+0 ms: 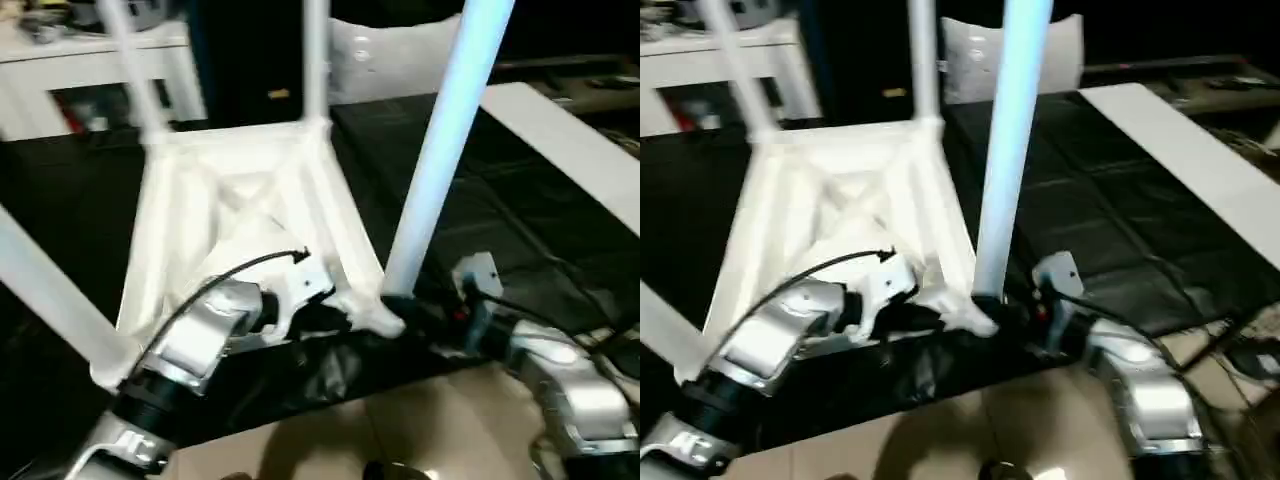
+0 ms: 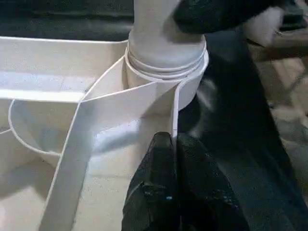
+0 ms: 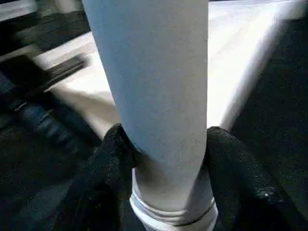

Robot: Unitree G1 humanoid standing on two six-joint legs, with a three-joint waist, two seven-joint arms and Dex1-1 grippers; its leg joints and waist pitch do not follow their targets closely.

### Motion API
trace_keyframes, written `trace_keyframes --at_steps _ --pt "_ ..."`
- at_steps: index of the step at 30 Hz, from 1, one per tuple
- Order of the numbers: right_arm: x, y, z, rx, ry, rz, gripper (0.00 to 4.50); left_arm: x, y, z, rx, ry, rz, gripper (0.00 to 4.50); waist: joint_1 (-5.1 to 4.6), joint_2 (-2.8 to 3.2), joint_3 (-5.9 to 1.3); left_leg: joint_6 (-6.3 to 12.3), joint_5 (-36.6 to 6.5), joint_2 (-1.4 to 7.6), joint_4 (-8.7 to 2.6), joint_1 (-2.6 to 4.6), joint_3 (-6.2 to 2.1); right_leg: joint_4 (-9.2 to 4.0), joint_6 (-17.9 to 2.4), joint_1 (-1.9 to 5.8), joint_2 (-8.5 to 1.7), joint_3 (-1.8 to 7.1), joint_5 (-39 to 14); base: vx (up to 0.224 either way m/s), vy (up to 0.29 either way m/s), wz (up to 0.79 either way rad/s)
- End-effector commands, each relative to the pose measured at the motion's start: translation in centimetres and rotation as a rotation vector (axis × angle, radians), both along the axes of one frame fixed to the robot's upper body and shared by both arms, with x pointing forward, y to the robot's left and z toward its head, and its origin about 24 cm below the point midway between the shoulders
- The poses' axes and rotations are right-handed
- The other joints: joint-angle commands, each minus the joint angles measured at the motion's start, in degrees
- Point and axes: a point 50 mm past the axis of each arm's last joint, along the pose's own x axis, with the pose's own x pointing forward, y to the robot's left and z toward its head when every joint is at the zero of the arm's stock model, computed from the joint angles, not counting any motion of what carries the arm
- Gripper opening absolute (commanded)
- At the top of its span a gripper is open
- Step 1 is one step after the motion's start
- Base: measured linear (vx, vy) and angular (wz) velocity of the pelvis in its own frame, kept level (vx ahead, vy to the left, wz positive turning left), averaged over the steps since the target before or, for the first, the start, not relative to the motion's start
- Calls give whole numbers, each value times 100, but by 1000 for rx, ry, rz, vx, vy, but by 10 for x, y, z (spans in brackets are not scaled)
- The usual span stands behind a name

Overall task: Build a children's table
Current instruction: Rotate leg to tighten

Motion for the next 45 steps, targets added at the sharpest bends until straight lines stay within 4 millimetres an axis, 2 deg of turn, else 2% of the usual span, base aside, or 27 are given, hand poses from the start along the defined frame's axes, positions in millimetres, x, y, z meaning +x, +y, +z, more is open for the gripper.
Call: trace_keyframes --at_steps 1,2,3,5,6,7,8,9,10,11,12,13,14,16,18,20,22,23,24,25,27,29,31,34,38,40,45 --pt "-5 47 8 62 -13 161 194 -6 -39 20 -111 -66 -77 0 -26 -11 -238 143 -2646 115 -491 18 -105 -584 144 284 -218 40 -3656 0 0 0" --pt "1 52 7 44 -14 53 194 -4 -45 22 -115 -83 -46 0 -119 12 -191 127 -3391 241 -616 31 -196 -496 144 362 -191 25 -3337 0 0 0" --pt "5 55 6 37 -10 -9 194 -3 -49 23 -115 -95 -30 0 -137 -5 -174 108 -3555 272 -660 22 -210 -440 125 368 -192 63 -3269 0 0 0" --pt "17 61 5 31 -18 -176 193 -1 -58 26 -122 -122 0 0 -193 36 -114 -63 -4093 294 -783 10 -235 -282 113 414 -191 100 -3476 0 0 0" --pt "22 63 5 23 -25 -246 193 0 -61 27 -124 -135 9 0 -196 36 -124 -97 -4147 307 -814 -19 -238 -186 86 447 -203 157 -3421 0 0 0" --pt "29 66 7 18 -38 -310 193 0 -63 28 -125 -144 14 0 -213 12 -123 -126 -4109 272 -801 -18 -232 -163 88 405 -231 245 -3537 0 0 0" --pt "34 69 9 24 -48 -360 193 0 -64 28 -120 -147 13 0 -269 -72 -138 -90 -3499 5 -492 159 -137 -563 229 133 -323 160 -4493 0 0 0" --pt "34 70 9 25 -49 -362 193 0 -64 28 -119 -148 13 0 -283 -109 -161 -47 -2890 -154 -295 224 -70 -733 279 49 -420 102 -4852 0 0 0" --pt "36 71 12 32 -70 -354 193 1 -61 27 -105 -155 16 0 -290 -117 -176 90 -2206 -176 -248 11 -84 -720 408 222 -470 18 -4865 0 0 0" --pt "35 70 14 20 -98 -333 193 2 -59 27 -95 -160 15 0 -285 -60 -205 139 -2076 -77 -343 -124 -152 -642 402 327 -451 23 -4342 0 0 0" --pt "34 68 15 15 -124 -316 228 2 -56 26 -85 -165 15 0 -277 -20 -206 133 -2153 -11 -400 -179 -201 -581 365 368 -408 17 -4071 0 0 0" --pt "32 63 16 37 -133 -316 249 4 -52 26 -75 -169 20 0 -271 -18 -238 144 -2182 67 -447 -166 -238 -497 142 341 -400 95 -3366 52 -3 -4" --pt "31 60 17 50 -132 -319 263 4 -50 25 -72 -171 22 0 -241 -1 -237 154 -2150 78 -470 -150 -239 -431 -152 313 -380 137 -2894 56 -4 5" --pt "29 55 18 50 -157 -302 272 5 -47 25 -64 -172 23 0 -216 -61 -247 236 -1862 62 -464 -161 -187 -356 -490 293 -365 200 -2475 55 0 7" --pt "24 42 18 24 -204 -246 304 7 -40 23 -47 -178 16 0 -141 -109 -281 368 -1479 49 -444 -198 -148 -273 -649 308 -343 285 -2141 57 3 6" --pt "19 23 20 18 -230 -178 306 8 -32 22 -35 -177 -8 0 -13 -101 -312 607 -1106 64 -418 -120 -88 -195 -897 259 -322 384 -1780 59 -7 8" --pt "15 16 22 15 -241 -125 311 8 -29 21 -27 -172 -16 0 73 -90 -338 778 -701 83 -398 -144 -79 -111 -1063 285 -301 431 -1326 55 -9 4" --pt "10 6 24 5 -244 -42 343 8 -25 20 -15 -170 -39 0 127 -101 -349 894 -500 81 -381 -140 -65 -70 -1156 295 -284 440 -1091 0 0 0" --pt "7 0 25 -8 -242 18 348 8 -22 19 -9 -167 -57 0 160 -91 -362 954 -397 77 -363 -149 -56 -45 -1188 309 -292 452 -983 0 0 0" --pt "2 -7 27 -26 -237 90 350 8 -19 19 -1 -165 -80 0 210 -125 -369 1059 -223 69 -341 -164 -48 -14 -1220 316 -277 461 -826 0 0 0" --pt "0 -11 28 -36 -231 129 376 7 -17 18 3 -161 -96 0 304 -120 -350 1125 -272 78 -341 -145 -10 -24 -1207 292 -286 474 -1021 0 0 0" --pt "-2 -25 32 -44 -200 214 393 4 -10 16 22 -144 -175 0 342 -124 -326 953 -639 84 -369 -115 8 -114 -1064 281 -288 459 -1752 0 0 0" --pt "-2 -31 34 -47 -187 254 409 2 -6 15 38 -135 -225 0 361 -123 -306 805 -878 86 -392 -85 15 -162 -946 257 -273 452 -2116 0 0 0" --pt "1 -40 38 -93 -151 375 437 -2 4 13 83 -111 -373 0 385 -125 -316 654 -1071 95 -406 -62 10 -185 -840 254 -276 456 -2367 0 0 0" --pt "0 -41 34 -155 -86 563 447 0 14 15 138 -112 -480 0 438 -130 -285 487 -1447 83 -410 67 37 -291 -698 190 -295 446 -2962 0 0 0" --pt "-1 -41 33 -151 -66 594 447 0 15 15 145 -112 -494 0 456 -122 -317 506 -1374 104 -411 49 25 -244 -794 217 -283 452 -2704 0 0 0" --pt "8 -35 34 -122 -30 687 402 1 18 18 165 -106 -580 0 527 -185 -355 557 -1006 122 -418 -34 29 -109 -973 267 -283 485 -2223 0 0 0"
